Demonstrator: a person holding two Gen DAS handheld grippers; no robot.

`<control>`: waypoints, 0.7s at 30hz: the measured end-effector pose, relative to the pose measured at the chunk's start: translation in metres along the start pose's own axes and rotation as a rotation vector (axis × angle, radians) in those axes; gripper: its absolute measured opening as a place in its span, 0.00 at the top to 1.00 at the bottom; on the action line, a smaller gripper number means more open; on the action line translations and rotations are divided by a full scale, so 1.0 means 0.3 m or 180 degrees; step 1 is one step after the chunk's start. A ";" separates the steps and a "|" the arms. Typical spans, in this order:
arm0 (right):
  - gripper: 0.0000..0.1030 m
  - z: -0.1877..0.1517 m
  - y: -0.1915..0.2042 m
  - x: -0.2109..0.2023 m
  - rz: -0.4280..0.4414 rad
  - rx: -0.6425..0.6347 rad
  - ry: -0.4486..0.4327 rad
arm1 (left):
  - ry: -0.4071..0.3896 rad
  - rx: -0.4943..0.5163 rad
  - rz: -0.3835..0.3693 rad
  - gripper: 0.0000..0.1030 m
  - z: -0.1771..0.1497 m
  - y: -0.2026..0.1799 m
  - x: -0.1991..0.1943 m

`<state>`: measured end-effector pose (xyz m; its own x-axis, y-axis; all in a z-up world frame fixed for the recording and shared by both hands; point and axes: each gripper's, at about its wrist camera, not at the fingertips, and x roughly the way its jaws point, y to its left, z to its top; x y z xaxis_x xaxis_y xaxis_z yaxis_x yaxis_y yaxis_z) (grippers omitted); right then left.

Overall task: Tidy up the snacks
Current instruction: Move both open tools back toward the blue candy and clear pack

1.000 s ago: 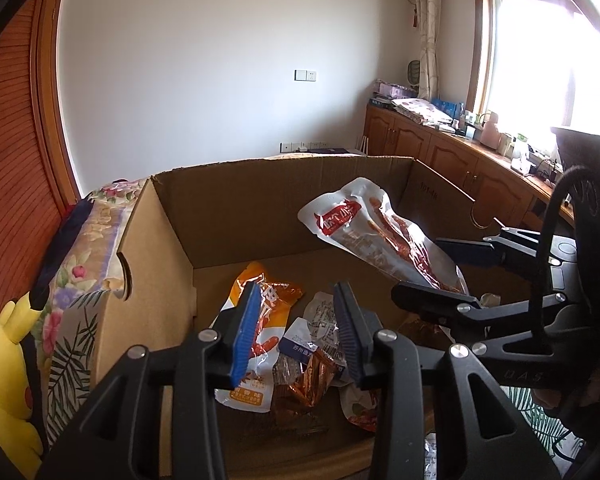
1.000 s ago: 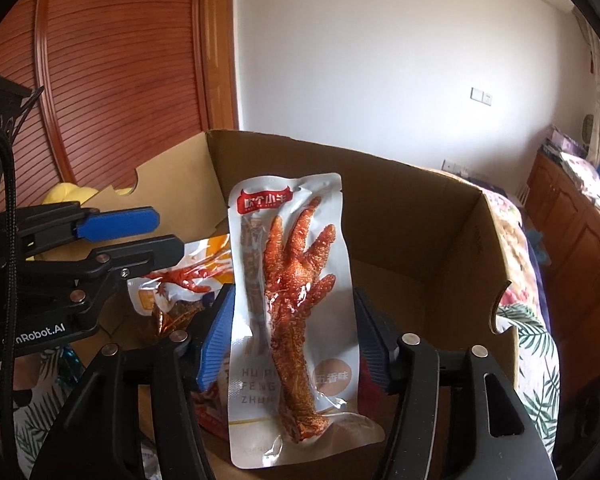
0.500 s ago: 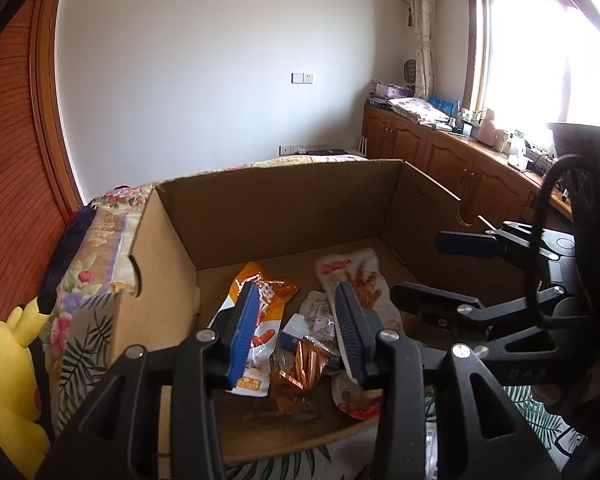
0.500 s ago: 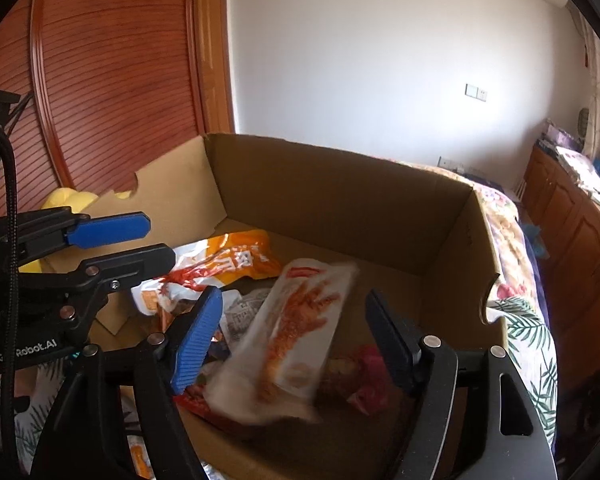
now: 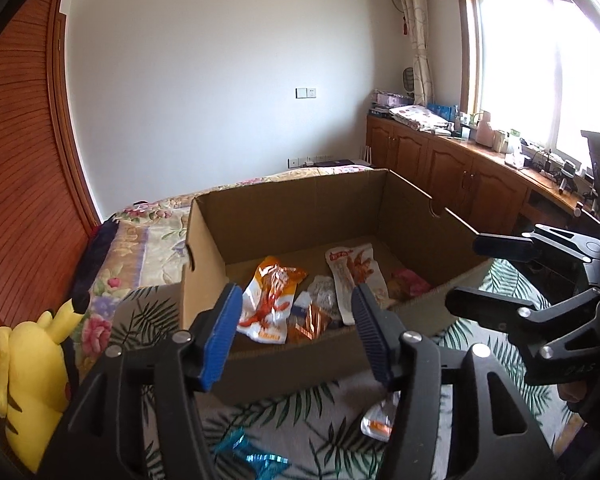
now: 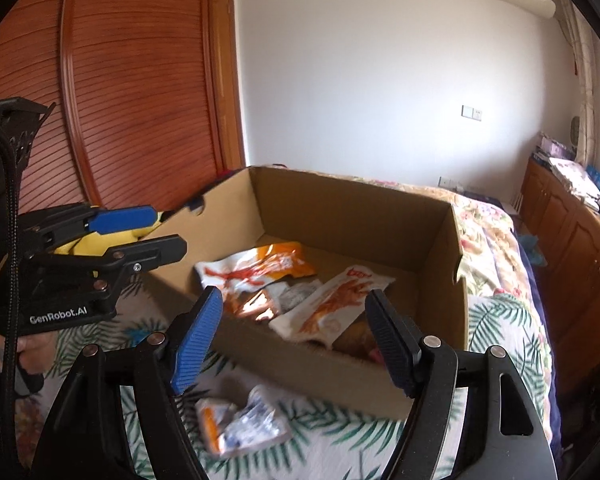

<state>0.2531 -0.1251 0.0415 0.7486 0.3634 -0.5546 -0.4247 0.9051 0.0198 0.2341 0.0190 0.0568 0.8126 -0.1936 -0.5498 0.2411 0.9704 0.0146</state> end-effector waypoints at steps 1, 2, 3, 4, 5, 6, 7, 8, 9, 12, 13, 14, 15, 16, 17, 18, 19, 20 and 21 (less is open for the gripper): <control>0.27 -0.008 0.008 -0.007 0.0005 0.0009 -0.0002 | 0.0002 -0.0002 0.0000 0.40 -0.014 0.002 -0.011; 0.27 -0.024 0.018 -0.018 0.0009 0.0022 -0.0006 | 0.0007 -0.0010 -0.0004 0.37 -0.027 0.003 -0.022; 0.27 -0.036 0.024 -0.026 0.0011 0.0031 -0.0005 | 0.0014 -0.0022 -0.0011 0.35 -0.047 0.007 -0.032; 0.27 -0.052 0.032 -0.033 0.0010 0.0042 -0.0001 | 0.0023 -0.0030 -0.0014 0.34 -0.063 0.008 -0.039; 0.27 -0.064 0.036 -0.036 0.0010 0.0055 0.0003 | 0.0040 -0.0042 -0.0013 0.34 -0.080 0.010 -0.045; 0.27 -0.076 0.039 -0.041 0.0016 0.0069 0.0010 | 0.0072 -0.0059 -0.0009 0.34 -0.099 0.013 -0.047; 0.27 -0.089 0.044 -0.043 0.0024 0.0086 0.0022 | 0.0103 -0.0077 -0.0006 0.34 -0.121 0.019 -0.047; 0.27 -0.104 0.048 -0.043 0.0035 0.0106 0.0041 | 0.0133 -0.0096 0.0001 0.34 -0.143 0.023 -0.047; 0.27 -0.113 0.047 -0.045 0.0041 0.0122 0.0050 | 0.0176 -0.0119 0.0013 0.34 -0.168 0.029 -0.045; 0.27 -0.155 0.052 -0.035 0.0050 0.0172 0.0101 | 0.0297 -0.0196 0.0040 0.34 -0.225 0.048 -0.026; 0.27 -0.166 0.051 -0.036 0.0049 0.0178 0.0111 | 0.0338 -0.0215 0.0055 0.34 -0.242 0.053 -0.018; 0.27 -0.179 0.054 -0.032 0.0039 0.0179 0.0125 | 0.0370 -0.0226 0.0076 0.34 -0.257 0.060 -0.011; 0.27 -0.190 0.056 -0.031 0.0032 0.0179 0.0136 | 0.0406 -0.0235 0.0106 0.34 -0.275 0.066 0.000; 0.27 -0.197 0.060 -0.027 0.0028 0.0179 0.0150 | 0.0427 -0.0241 0.0126 0.34 -0.287 0.067 0.004; 0.27 -0.206 0.063 -0.023 0.0028 0.0183 0.0165 | 0.0460 -0.0255 0.0154 0.34 -0.302 0.074 0.015; 0.27 -0.215 0.066 -0.018 0.0031 0.0193 0.0181 | 0.0488 -0.0267 0.0173 0.34 -0.315 0.079 0.025; 0.27 -0.221 0.068 -0.016 0.0036 0.0200 0.0191 | 0.0514 -0.0280 0.0191 0.34 -0.325 0.084 0.035; 0.27 -0.231 0.072 -0.012 0.0042 0.0210 0.0207 | 0.0548 -0.0298 0.0215 0.34 -0.337 0.090 0.048; 0.27 -0.239 0.074 -0.007 0.0044 0.0218 0.0221 | 0.0570 -0.0309 0.0231 0.35 -0.344 0.093 0.057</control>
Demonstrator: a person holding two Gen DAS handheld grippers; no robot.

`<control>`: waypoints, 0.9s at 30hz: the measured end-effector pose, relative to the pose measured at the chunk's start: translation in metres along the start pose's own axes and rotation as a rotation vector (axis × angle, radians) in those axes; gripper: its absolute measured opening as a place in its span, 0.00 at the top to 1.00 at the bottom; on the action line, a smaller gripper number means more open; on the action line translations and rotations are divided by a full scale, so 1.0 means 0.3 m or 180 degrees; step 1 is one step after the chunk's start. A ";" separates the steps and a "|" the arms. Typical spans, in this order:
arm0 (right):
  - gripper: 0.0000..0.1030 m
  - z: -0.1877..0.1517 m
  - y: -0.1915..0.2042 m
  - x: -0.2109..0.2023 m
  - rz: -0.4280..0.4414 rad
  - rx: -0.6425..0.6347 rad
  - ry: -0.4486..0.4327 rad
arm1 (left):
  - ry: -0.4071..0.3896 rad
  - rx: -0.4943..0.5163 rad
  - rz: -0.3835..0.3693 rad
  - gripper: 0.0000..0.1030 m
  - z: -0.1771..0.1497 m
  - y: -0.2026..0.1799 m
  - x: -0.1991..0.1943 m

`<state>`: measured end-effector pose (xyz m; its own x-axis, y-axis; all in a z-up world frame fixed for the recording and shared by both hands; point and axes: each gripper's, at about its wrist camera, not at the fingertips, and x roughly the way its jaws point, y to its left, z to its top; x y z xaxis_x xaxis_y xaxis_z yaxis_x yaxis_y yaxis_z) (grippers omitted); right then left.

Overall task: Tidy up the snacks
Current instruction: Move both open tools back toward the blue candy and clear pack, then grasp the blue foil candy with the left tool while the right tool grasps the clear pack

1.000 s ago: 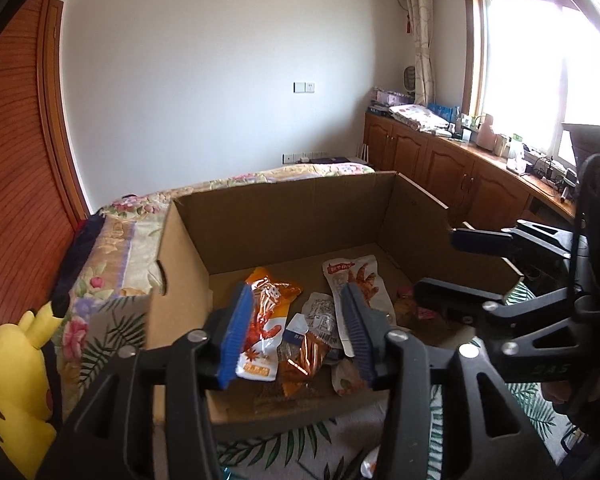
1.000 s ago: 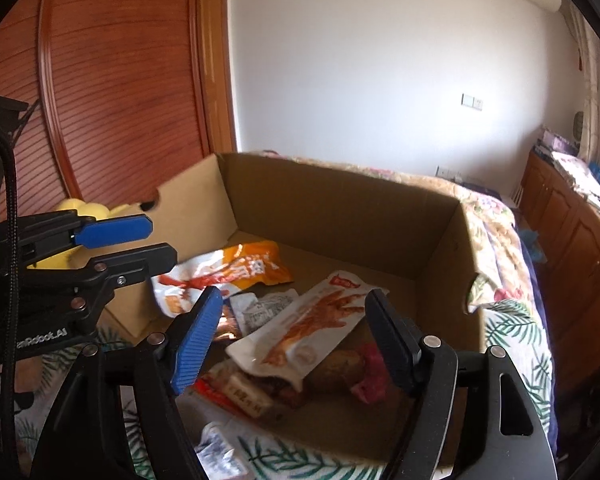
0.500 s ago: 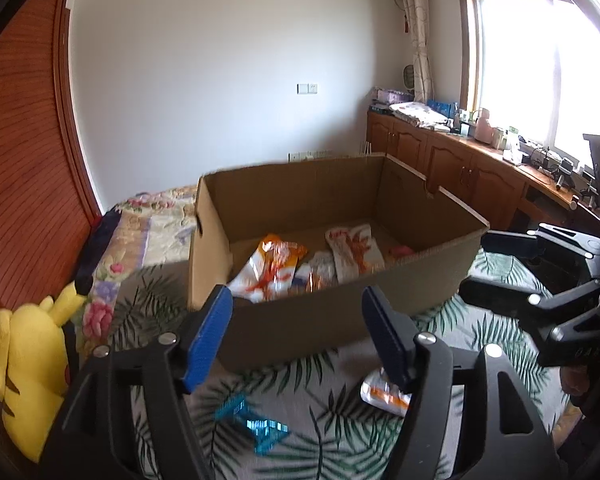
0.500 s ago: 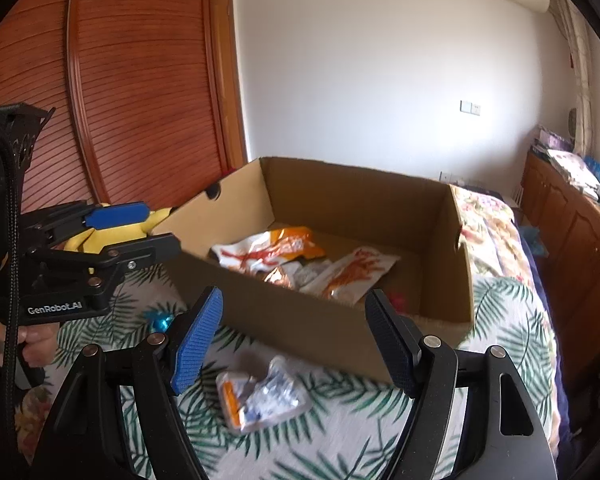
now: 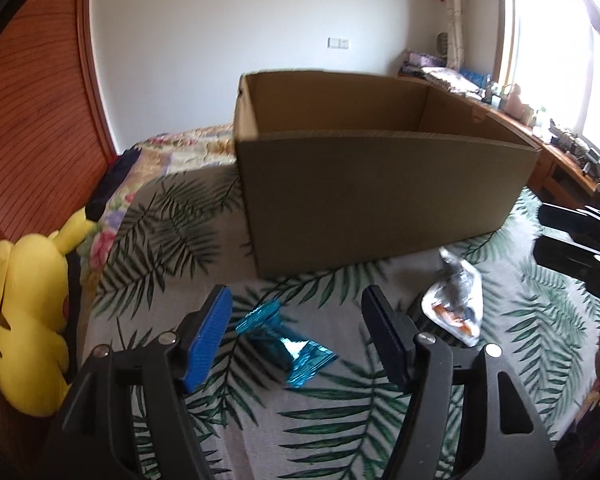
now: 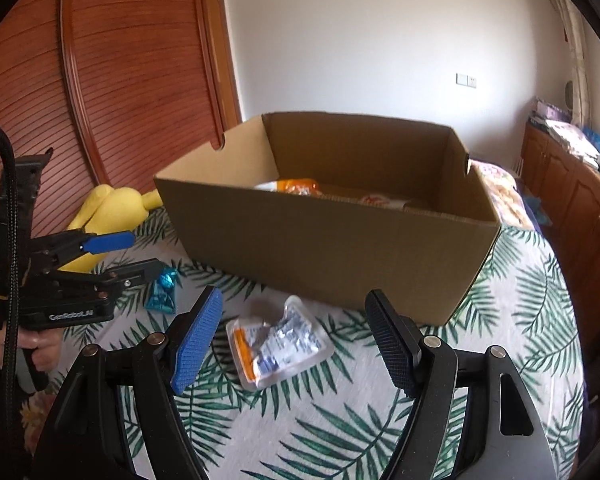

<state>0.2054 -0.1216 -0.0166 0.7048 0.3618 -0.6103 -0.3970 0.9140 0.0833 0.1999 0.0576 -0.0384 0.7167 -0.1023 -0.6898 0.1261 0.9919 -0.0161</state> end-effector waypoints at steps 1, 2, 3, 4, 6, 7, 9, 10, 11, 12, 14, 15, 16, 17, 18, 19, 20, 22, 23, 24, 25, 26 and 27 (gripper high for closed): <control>0.27 -0.007 0.001 0.006 0.0003 0.0006 0.0015 | 0.0023 -0.0008 0.0015 0.35 -0.005 0.006 0.012; 0.27 -0.017 0.004 0.012 0.0008 0.0011 0.0031 | 0.0045 -0.0013 0.0034 0.36 -0.015 0.012 0.025; 0.27 -0.024 0.005 0.017 0.0012 0.0016 0.0043 | 0.0071 -0.0021 0.0063 0.38 -0.018 0.017 0.038; 0.27 -0.034 0.009 0.025 0.0018 0.0021 0.0063 | 0.0094 -0.0033 0.0082 0.40 -0.022 0.020 0.047; 0.27 -0.048 0.012 0.037 0.0030 0.0031 0.0084 | 0.0153 -0.0069 0.0080 0.44 -0.031 0.027 0.065; 0.27 -0.055 0.014 0.044 0.0037 0.0038 0.0101 | 0.0182 -0.0083 0.0077 0.45 -0.035 0.029 0.073; 0.27 -0.067 0.013 0.058 0.0055 0.0058 0.0126 | 0.0216 -0.0092 0.0088 0.50 -0.040 0.031 0.085; 0.27 -0.073 0.016 0.064 0.0066 0.0068 0.0142 | 0.0229 -0.0092 0.0086 0.50 -0.040 0.032 0.090; 0.27 -0.079 0.018 0.069 0.0078 0.0078 0.0153 | 0.0245 -0.0096 0.0081 0.52 -0.042 0.031 0.095; 0.27 -0.082 0.019 0.073 0.0083 0.0088 0.0164 | 0.0254 -0.0098 0.0076 0.52 -0.044 0.031 0.099; 0.27 -0.093 0.022 0.082 0.0101 0.0105 0.0195 | 0.0273 -0.0123 0.0095 0.52 -0.047 0.030 0.107; 0.27 -0.096 0.021 0.086 0.0105 0.0111 0.0206 | 0.0294 -0.0154 0.0117 0.52 -0.048 0.036 0.114; 0.27 -0.102 0.023 0.089 0.0109 0.0119 0.0219 | 0.0308 -0.0182 0.0120 0.52 -0.049 0.040 0.119; 0.27 -0.108 0.023 0.092 0.0112 0.0132 0.0234 | 0.0312 -0.0205 0.0100 0.52 -0.052 0.047 0.123; 0.27 -0.111 0.024 0.095 0.0115 0.0141 0.0244 | 0.0313 -0.0221 0.0086 0.52 -0.056 0.050 0.127; 0.27 -0.116 0.023 0.097 0.0123 0.0148 0.0251 | 0.0313 -0.0229 0.0091 0.52 -0.060 0.052 0.130; 0.27 -0.120 0.021 0.100 0.0125 0.0154 0.0262 | 0.0330 -0.0236 0.0081 0.53 -0.064 0.056 0.136; 0.27 -0.128 0.020 0.105 0.0125 0.0163 0.0288 | 0.0331 -0.0259 0.0044 0.57 -0.067 0.058 0.135; 0.27 -0.129 0.018 0.108 0.0122 0.0169 0.0303 | 0.0320 -0.0264 0.0045 0.60 -0.067 0.059 0.133; 0.27 -0.130 0.014 0.110 0.0120 0.0182 0.0314 | 0.0315 -0.0271 0.0037 0.64 -0.066 0.061 0.133; 0.27 -0.132 0.012 0.115 0.0122 0.0197 0.0327 | 0.0314 -0.0278 0.0030 0.65 -0.067 0.062 0.133; 0.27 -0.133 0.011 0.120 0.0125 0.0209 0.0343 | 0.0313 -0.0280 0.0024 0.68 -0.068 0.062 0.133; 0.27 -0.134 0.010 0.127 0.0115 0.0214 0.0362 | 0.0310 -0.0273 0.0025 0.69 -0.069 0.061 0.132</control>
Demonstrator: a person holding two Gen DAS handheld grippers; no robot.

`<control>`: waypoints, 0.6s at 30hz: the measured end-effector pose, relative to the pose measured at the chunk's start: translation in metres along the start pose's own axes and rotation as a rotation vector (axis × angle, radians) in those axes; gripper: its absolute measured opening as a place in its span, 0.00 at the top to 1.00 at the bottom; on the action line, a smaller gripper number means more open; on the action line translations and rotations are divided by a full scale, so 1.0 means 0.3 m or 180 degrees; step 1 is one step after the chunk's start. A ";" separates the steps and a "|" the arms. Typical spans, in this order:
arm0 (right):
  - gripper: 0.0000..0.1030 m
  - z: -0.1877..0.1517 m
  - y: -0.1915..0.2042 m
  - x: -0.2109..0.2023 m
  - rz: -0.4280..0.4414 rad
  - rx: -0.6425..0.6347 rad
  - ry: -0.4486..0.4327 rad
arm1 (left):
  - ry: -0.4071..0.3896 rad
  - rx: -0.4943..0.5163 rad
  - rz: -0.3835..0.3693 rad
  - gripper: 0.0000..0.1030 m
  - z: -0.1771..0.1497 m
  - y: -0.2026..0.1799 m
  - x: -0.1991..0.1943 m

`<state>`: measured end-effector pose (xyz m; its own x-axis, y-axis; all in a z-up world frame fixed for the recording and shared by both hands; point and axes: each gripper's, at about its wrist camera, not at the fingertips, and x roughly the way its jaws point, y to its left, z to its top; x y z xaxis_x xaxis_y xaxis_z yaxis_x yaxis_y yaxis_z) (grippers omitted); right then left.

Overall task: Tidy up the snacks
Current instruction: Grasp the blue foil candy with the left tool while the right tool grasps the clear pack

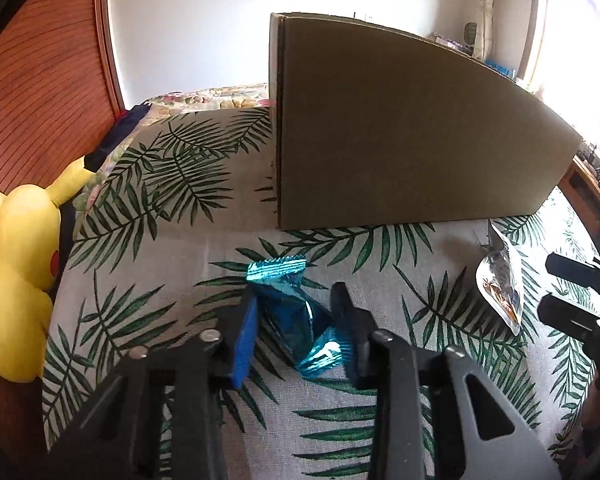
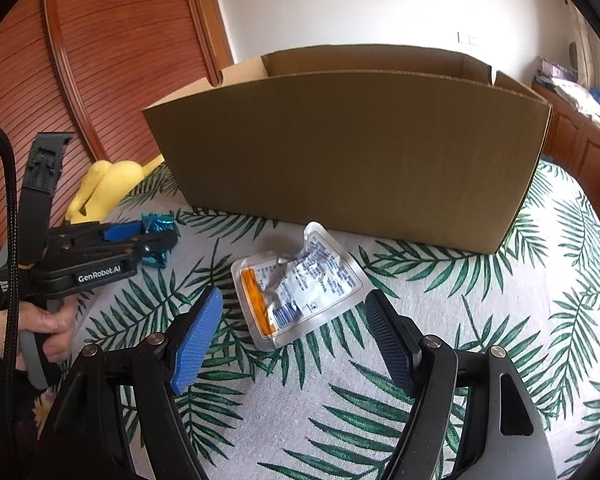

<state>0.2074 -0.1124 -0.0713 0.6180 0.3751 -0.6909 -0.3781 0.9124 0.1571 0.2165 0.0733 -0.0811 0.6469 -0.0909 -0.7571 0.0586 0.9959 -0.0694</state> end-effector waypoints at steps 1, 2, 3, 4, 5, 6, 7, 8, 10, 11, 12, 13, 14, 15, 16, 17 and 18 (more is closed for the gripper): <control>0.27 0.000 -0.001 0.003 -0.0013 0.0002 0.0014 | -0.0006 0.0007 -0.0001 0.69 -0.001 -0.002 -0.002; 0.27 -0.001 -0.003 0.010 -0.0029 0.0007 0.0039 | -0.0009 0.0011 -0.0005 0.69 -0.003 -0.004 -0.003; 0.27 -0.002 -0.004 0.019 -0.0032 0.0018 0.0070 | -0.0008 0.0008 -0.0010 0.69 -0.003 -0.008 -0.005; 0.27 -0.001 -0.005 0.029 -0.0033 0.0030 0.0095 | -0.0008 0.0000 -0.0014 0.69 -0.003 -0.005 -0.004; 0.27 -0.002 -0.008 0.039 -0.0031 0.0051 0.0131 | -0.0008 -0.0009 -0.0017 0.69 -0.003 -0.003 -0.004; 0.27 0.000 -0.011 0.046 -0.0025 0.0062 0.0150 | -0.0005 -0.0020 -0.0021 0.69 -0.004 -0.002 -0.005; 0.27 0.001 -0.012 0.054 -0.0016 0.0073 0.0171 | -0.0003 -0.0026 -0.0015 0.69 -0.002 0.001 -0.002; 0.27 0.001 -0.015 0.057 -0.0003 0.0079 0.0207 | -0.0009 -0.0022 0.0007 0.69 -0.002 0.001 -0.002; 0.26 0.004 -0.011 0.075 0.0020 0.0081 0.0271 | -0.0017 -0.0002 0.0026 0.69 -0.004 -0.005 -0.005; 0.26 0.008 -0.008 0.079 0.0015 0.0065 0.0274 | -0.0018 0.0005 0.0034 0.69 -0.005 -0.006 -0.005; 0.26 0.014 -0.005 0.084 0.0014 0.0051 0.0293 | -0.0020 0.0009 0.0041 0.69 -0.005 -0.008 -0.005; 0.26 0.017 -0.005 0.085 0.0018 0.0047 0.0303 | -0.0021 0.0006 0.0046 0.69 -0.005 -0.007 -0.005; 0.26 0.023 -0.004 0.091 0.0028 0.0054 0.0317 | -0.0023 0.0002 0.0049 0.69 -0.005 -0.007 -0.005; 0.26 0.030 -0.004 0.097 0.0025 0.0062 0.0328 | -0.0022 -0.0007 0.0045 0.69 -0.006 -0.006 -0.006; 0.26 0.038 -0.007 0.101 0.0029 0.0078 0.0336 | -0.0023 -0.0018 0.0053 0.69 -0.006 -0.005 -0.007; 0.25 0.044 -0.009 0.105 0.0040 0.0101 0.0343 | -0.0028 -0.0028 0.0058 0.69 -0.007 -0.004 -0.009; 0.25 0.051 -0.010 0.109 0.0052 0.0118 0.0349 | -0.0030 -0.0033 0.0053 0.69 -0.007 -0.005 -0.010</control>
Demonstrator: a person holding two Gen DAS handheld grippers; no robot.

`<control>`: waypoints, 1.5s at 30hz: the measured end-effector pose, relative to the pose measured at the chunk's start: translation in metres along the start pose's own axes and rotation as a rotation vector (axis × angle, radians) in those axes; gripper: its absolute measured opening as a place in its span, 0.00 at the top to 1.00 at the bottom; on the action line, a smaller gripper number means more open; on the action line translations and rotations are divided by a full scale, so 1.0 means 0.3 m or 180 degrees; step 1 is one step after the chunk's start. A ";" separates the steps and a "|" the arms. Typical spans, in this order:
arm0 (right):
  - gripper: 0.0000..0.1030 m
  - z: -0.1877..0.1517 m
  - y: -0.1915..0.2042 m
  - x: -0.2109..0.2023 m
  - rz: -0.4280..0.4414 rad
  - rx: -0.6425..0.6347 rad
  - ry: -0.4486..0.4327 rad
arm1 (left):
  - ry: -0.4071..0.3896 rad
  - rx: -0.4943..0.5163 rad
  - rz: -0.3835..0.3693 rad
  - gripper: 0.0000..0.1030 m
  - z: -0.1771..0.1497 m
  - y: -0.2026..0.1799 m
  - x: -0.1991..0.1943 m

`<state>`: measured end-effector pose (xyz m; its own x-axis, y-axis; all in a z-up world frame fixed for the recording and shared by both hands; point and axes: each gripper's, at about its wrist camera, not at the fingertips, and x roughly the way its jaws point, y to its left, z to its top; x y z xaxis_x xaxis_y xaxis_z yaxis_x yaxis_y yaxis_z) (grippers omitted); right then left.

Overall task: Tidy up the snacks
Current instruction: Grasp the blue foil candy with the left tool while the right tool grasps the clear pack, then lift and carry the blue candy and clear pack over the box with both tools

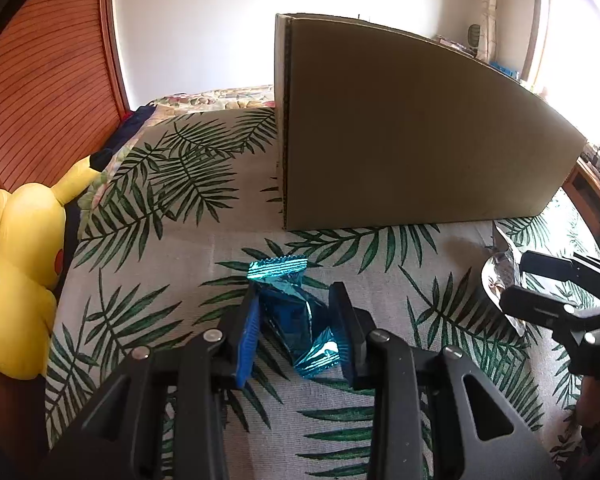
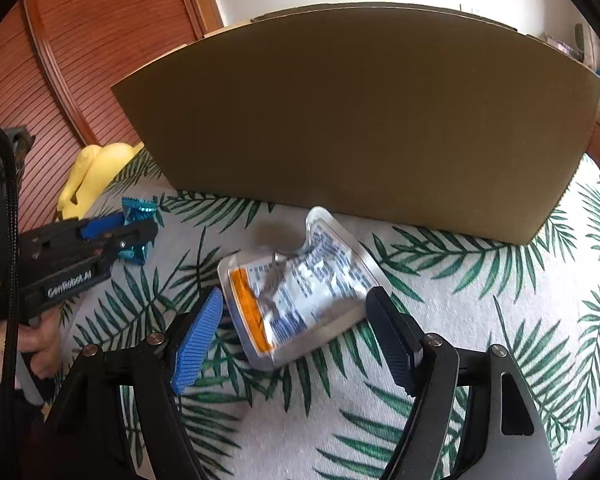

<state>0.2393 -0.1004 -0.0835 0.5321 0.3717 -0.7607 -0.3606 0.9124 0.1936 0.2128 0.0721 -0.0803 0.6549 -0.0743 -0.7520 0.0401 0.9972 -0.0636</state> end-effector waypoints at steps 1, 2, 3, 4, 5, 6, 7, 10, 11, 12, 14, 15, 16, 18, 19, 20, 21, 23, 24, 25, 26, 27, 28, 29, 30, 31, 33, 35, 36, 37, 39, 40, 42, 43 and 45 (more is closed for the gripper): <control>0.25 0.010 0.000 0.006 0.0021 0.0015 0.0016 | -0.0001 -0.0006 0.0013 0.69 0.000 0.001 0.000; 0.25 0.018 -0.001 0.011 0.0017 0.0025 0.0027 | -0.0003 -0.0007 0.0024 0.69 -0.001 0.001 -0.002; 0.25 0.020 -0.005 0.010 0.0007 0.0029 0.0029 | -0.0008 -0.0004 0.0022 0.69 -0.001 0.000 -0.003; 0.25 0.028 -0.006 0.015 -0.0012 0.0034 0.0034 | -0.0009 0.0000 0.0023 0.69 -0.001 -0.002 -0.004; 0.25 0.032 -0.005 0.016 -0.0016 0.0039 0.0035 | -0.0010 0.0003 0.0033 0.69 -0.002 -0.003 -0.004; 0.25 0.038 -0.004 0.020 -0.0015 0.0051 0.0037 | -0.0013 0.0009 0.0035 0.69 -0.002 -0.004 -0.005; 0.25 0.045 -0.005 0.024 -0.0016 0.0061 0.0041 | -0.0014 0.0012 0.0032 0.69 -0.003 -0.005 -0.006; 0.25 0.058 -0.005 0.033 -0.0027 0.0085 0.0023 | -0.0015 0.0009 0.0027 0.69 -0.003 -0.007 -0.007; 0.26 0.061 -0.009 0.032 -0.0017 0.0101 0.0003 | -0.0013 0.0004 0.0029 0.69 -0.004 -0.006 -0.006; 0.26 0.063 -0.009 0.031 -0.0019 0.0109 -0.0015 | -0.0009 -0.0001 0.0028 0.69 -0.003 -0.006 -0.006; 0.26 0.069 -0.014 0.025 -0.0052 0.0151 -0.0080 | -0.0009 -0.0006 0.0026 0.69 -0.003 -0.006 -0.006; 0.26 0.072 -0.016 0.022 -0.0061 0.0167 -0.0103 | -0.0012 -0.0006 0.0025 0.69 -0.003 -0.006 -0.007; 0.26 0.074 -0.018 0.019 -0.0087 0.0178 -0.0121 | -0.0014 -0.0005 0.0027 0.69 -0.003 -0.006 -0.008; 0.26 0.081 -0.022 0.016 -0.0263 0.0130 -0.0145 | -0.0017 -0.0001 0.0031 0.69 -0.004 -0.007 -0.008; 0.26 0.083 -0.021 0.017 -0.0326 0.0101 -0.0145 | -0.0017 0.0000 0.0033 0.69 -0.004 -0.007 -0.007; 0.26 0.085 -0.018 0.023 -0.0405 0.0061 -0.0127 | -0.0018 0.0001 0.0035 0.69 -0.004 -0.007 -0.007; 0.26 0.085 -0.017 0.028 -0.0462 0.0030 -0.0107 | -0.0019 0.0003 0.0036 0.69 -0.004 -0.008 -0.008; 0.26 0.079 -0.017 0.038 -0.0546 -0.0031 -0.0043 | -0.0021 0.0001 0.0038 0.69 -0.004 -0.008 -0.008; 0.26 0.074 -0.016 0.043 -0.0552 -0.0041 -0.0018 | -0.0028 -0.0002 0.0042 0.69 -0.004 -0.007 -0.010; 0.26 0.067 -0.016 0.043 -0.0562 -0.0065 0.0002 | -0.0032 -0.0003 0.0042 0.69 -0.004 -0.006 -0.011; 0.27 0.058 -0.014 0.038 -0.0590 -0.0108 0.0006 | -0.0036 -0.0003 0.0045 0.69 -0.004 -0.006 -0.012; 0.27 0.050 -0.012 0.032 -0.0616 -0.0146 0.0013 | -0.0039 0.0000 0.0048 0.69 -0.004 -0.007 -0.013; 0.27 0.041 -0.013 0.027 -0.0634 -0.0179 0.0020 | -0.0039 0.0002 0.0048 0.69 -0.003 -0.007 -0.013; 0.26 0.031 -0.019 0.020 -0.0642 -0.0190 0.0032 | -0.0037 0.0007 0.0049 0.69 -0.004 -0.008 -0.013; 0.26 0.028 -0.022 0.019 -0.0643 -0.0196 0.0034 | -0.0036 0.0011 0.0050 0.69 -0.003 -0.009 -0.013; 0.26 0.020 -0.026 0.013 -0.0658 -0.0211 0.0035 | -0.0037 0.0013 0.0050 0.69 -0.003 -0.009 -0.014; 0.26 0.002 -0.037 0.001 -0.0673 -0.0219 0.0040 | -0.0042 0.0014 0.0052 0.69 -0.003 -0.008 -0.014; 0.26 -0.009 -0.042 -0.006 -0.0680 -0.0237 0.0036 | -0.0046 0.0012 0.0054 0.69 -0.003 -0.008 -0.015; 0.26 -0.013 -0.043 -0.007 -0.0680 -0.0248 0.0033 | -0.0044 0.0014 0.0058 0.69 -0.004 -0.009 -0.015; 0.26 -0.016 -0.043 -0.008 -0.0684 -0.0265 0.0032 | -0.0043 0.0015 0.0059 0.69 -0.005 -0.010 -0.015; 0.29 -0.018 -0.045 -0.012 -0.0682 -0.0288 0.0024 | -0.0048 0.0014 0.0064 0.69 -0.004 -0.011 -0.016; 0.32 -0.021 -0.047 -0.017 -0.0666 -0.0305 0.0017 | -0.0049 0.0014 0.0067 0.69 -0.005 -0.011 -0.017; 0.40 -0.020 -0.052 -0.016 -0.0640 -0.0312 0.0019 | -0.0042 0.0015 0.0069 0.69 -0.005 -0.011 -0.015; 0.41 -0.038 -0.045 -0.025 -0.0629 -0.0313 0.0013 | -0.0038 0.0016 0.0070 0.69 -0.005 -0.011 -0.014; 0.42 -0.045 -0.056 -0.034 -0.0594 -0.0309 -0.0007 | -0.0036 0.0016 0.0068 0.69 -0.004 -0.010 -0.013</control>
<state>0.2295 -0.1219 -0.0873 0.5982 0.1983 -0.7764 -0.3277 0.9447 -0.0113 0.2093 0.0693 -0.0778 0.6642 -0.0530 -0.7457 0.0299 0.9986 -0.0444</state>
